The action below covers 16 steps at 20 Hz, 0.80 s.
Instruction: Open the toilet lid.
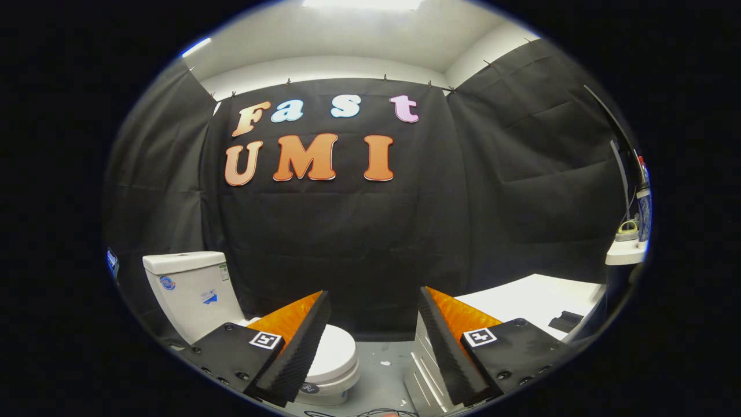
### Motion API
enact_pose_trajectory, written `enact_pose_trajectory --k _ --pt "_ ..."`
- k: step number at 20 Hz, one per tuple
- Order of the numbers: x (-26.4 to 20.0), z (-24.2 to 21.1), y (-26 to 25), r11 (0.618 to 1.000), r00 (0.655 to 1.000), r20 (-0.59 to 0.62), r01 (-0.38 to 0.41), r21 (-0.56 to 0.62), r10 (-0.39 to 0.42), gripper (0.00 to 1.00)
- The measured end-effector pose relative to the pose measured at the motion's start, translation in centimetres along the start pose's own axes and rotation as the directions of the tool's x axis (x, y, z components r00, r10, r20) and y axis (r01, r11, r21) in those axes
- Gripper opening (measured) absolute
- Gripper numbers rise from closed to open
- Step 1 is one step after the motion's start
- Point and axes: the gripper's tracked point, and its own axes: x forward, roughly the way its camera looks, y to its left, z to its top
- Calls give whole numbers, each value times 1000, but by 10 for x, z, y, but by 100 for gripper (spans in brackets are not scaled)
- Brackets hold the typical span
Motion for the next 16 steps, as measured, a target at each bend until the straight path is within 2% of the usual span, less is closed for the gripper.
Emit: enact_pose_trajectory --k 11,14,16 --pt "1 0 -1 1000 1000 0 9 -12 -9 98" --pt "13 12 -7 1000 1000 10 21 -15 -21 98" --pt "30 38 -9 999 998 52 18 27 -20 98"
